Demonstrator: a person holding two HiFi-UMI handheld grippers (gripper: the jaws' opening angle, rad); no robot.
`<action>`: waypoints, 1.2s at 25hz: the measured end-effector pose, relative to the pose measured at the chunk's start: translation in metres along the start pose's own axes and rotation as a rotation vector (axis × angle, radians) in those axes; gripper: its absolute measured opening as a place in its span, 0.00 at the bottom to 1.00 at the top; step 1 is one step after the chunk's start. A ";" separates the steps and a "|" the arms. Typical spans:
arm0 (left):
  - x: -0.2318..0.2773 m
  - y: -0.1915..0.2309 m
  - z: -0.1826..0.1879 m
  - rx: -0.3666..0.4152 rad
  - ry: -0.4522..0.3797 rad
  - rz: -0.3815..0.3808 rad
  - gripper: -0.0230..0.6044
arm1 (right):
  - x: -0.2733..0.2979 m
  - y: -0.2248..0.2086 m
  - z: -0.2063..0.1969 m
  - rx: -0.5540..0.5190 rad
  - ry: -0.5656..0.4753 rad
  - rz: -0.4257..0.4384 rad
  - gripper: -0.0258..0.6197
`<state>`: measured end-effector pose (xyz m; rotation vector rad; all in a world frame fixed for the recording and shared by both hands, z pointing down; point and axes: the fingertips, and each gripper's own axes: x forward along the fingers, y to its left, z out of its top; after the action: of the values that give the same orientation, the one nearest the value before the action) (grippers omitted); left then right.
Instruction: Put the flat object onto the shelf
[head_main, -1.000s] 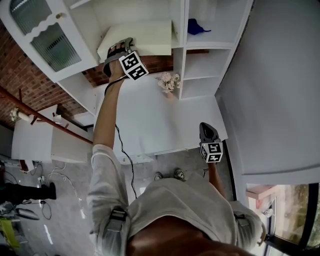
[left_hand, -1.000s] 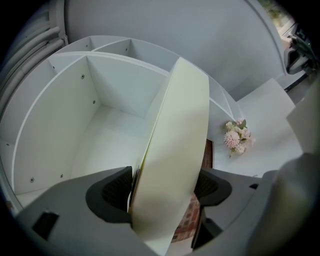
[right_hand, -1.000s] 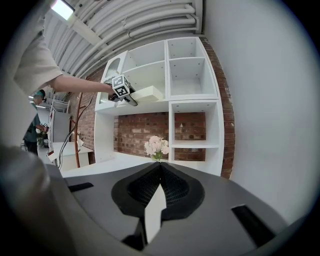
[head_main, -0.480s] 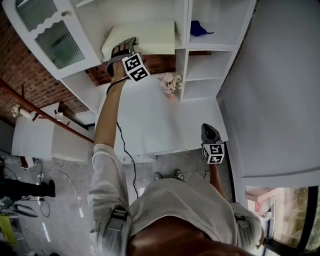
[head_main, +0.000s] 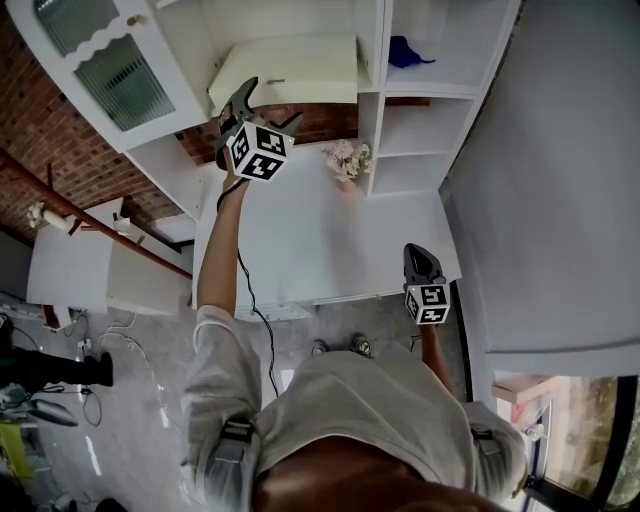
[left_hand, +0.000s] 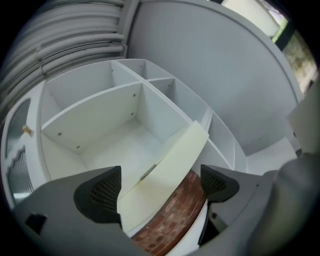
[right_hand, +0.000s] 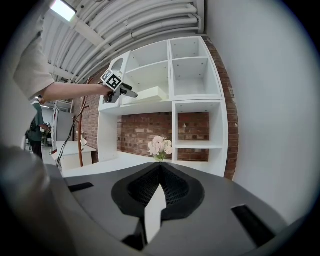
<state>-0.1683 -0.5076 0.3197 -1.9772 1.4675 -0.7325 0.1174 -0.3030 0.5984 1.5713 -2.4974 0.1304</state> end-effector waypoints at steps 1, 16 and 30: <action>-0.003 0.000 0.007 -0.095 -0.045 -0.006 0.84 | 0.001 0.002 0.000 -0.002 0.000 0.004 0.09; 0.006 -0.013 0.014 -0.643 -0.151 0.079 0.36 | -0.012 -0.003 -0.007 0.008 0.014 -0.028 0.09; 0.044 -0.071 0.065 -0.586 -0.206 -0.145 0.30 | -0.009 -0.014 -0.012 0.011 0.033 -0.044 0.09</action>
<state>-0.0647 -0.5250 0.3300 -2.5229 1.5392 -0.1399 0.1353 -0.2991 0.6076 1.6132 -2.4399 0.1636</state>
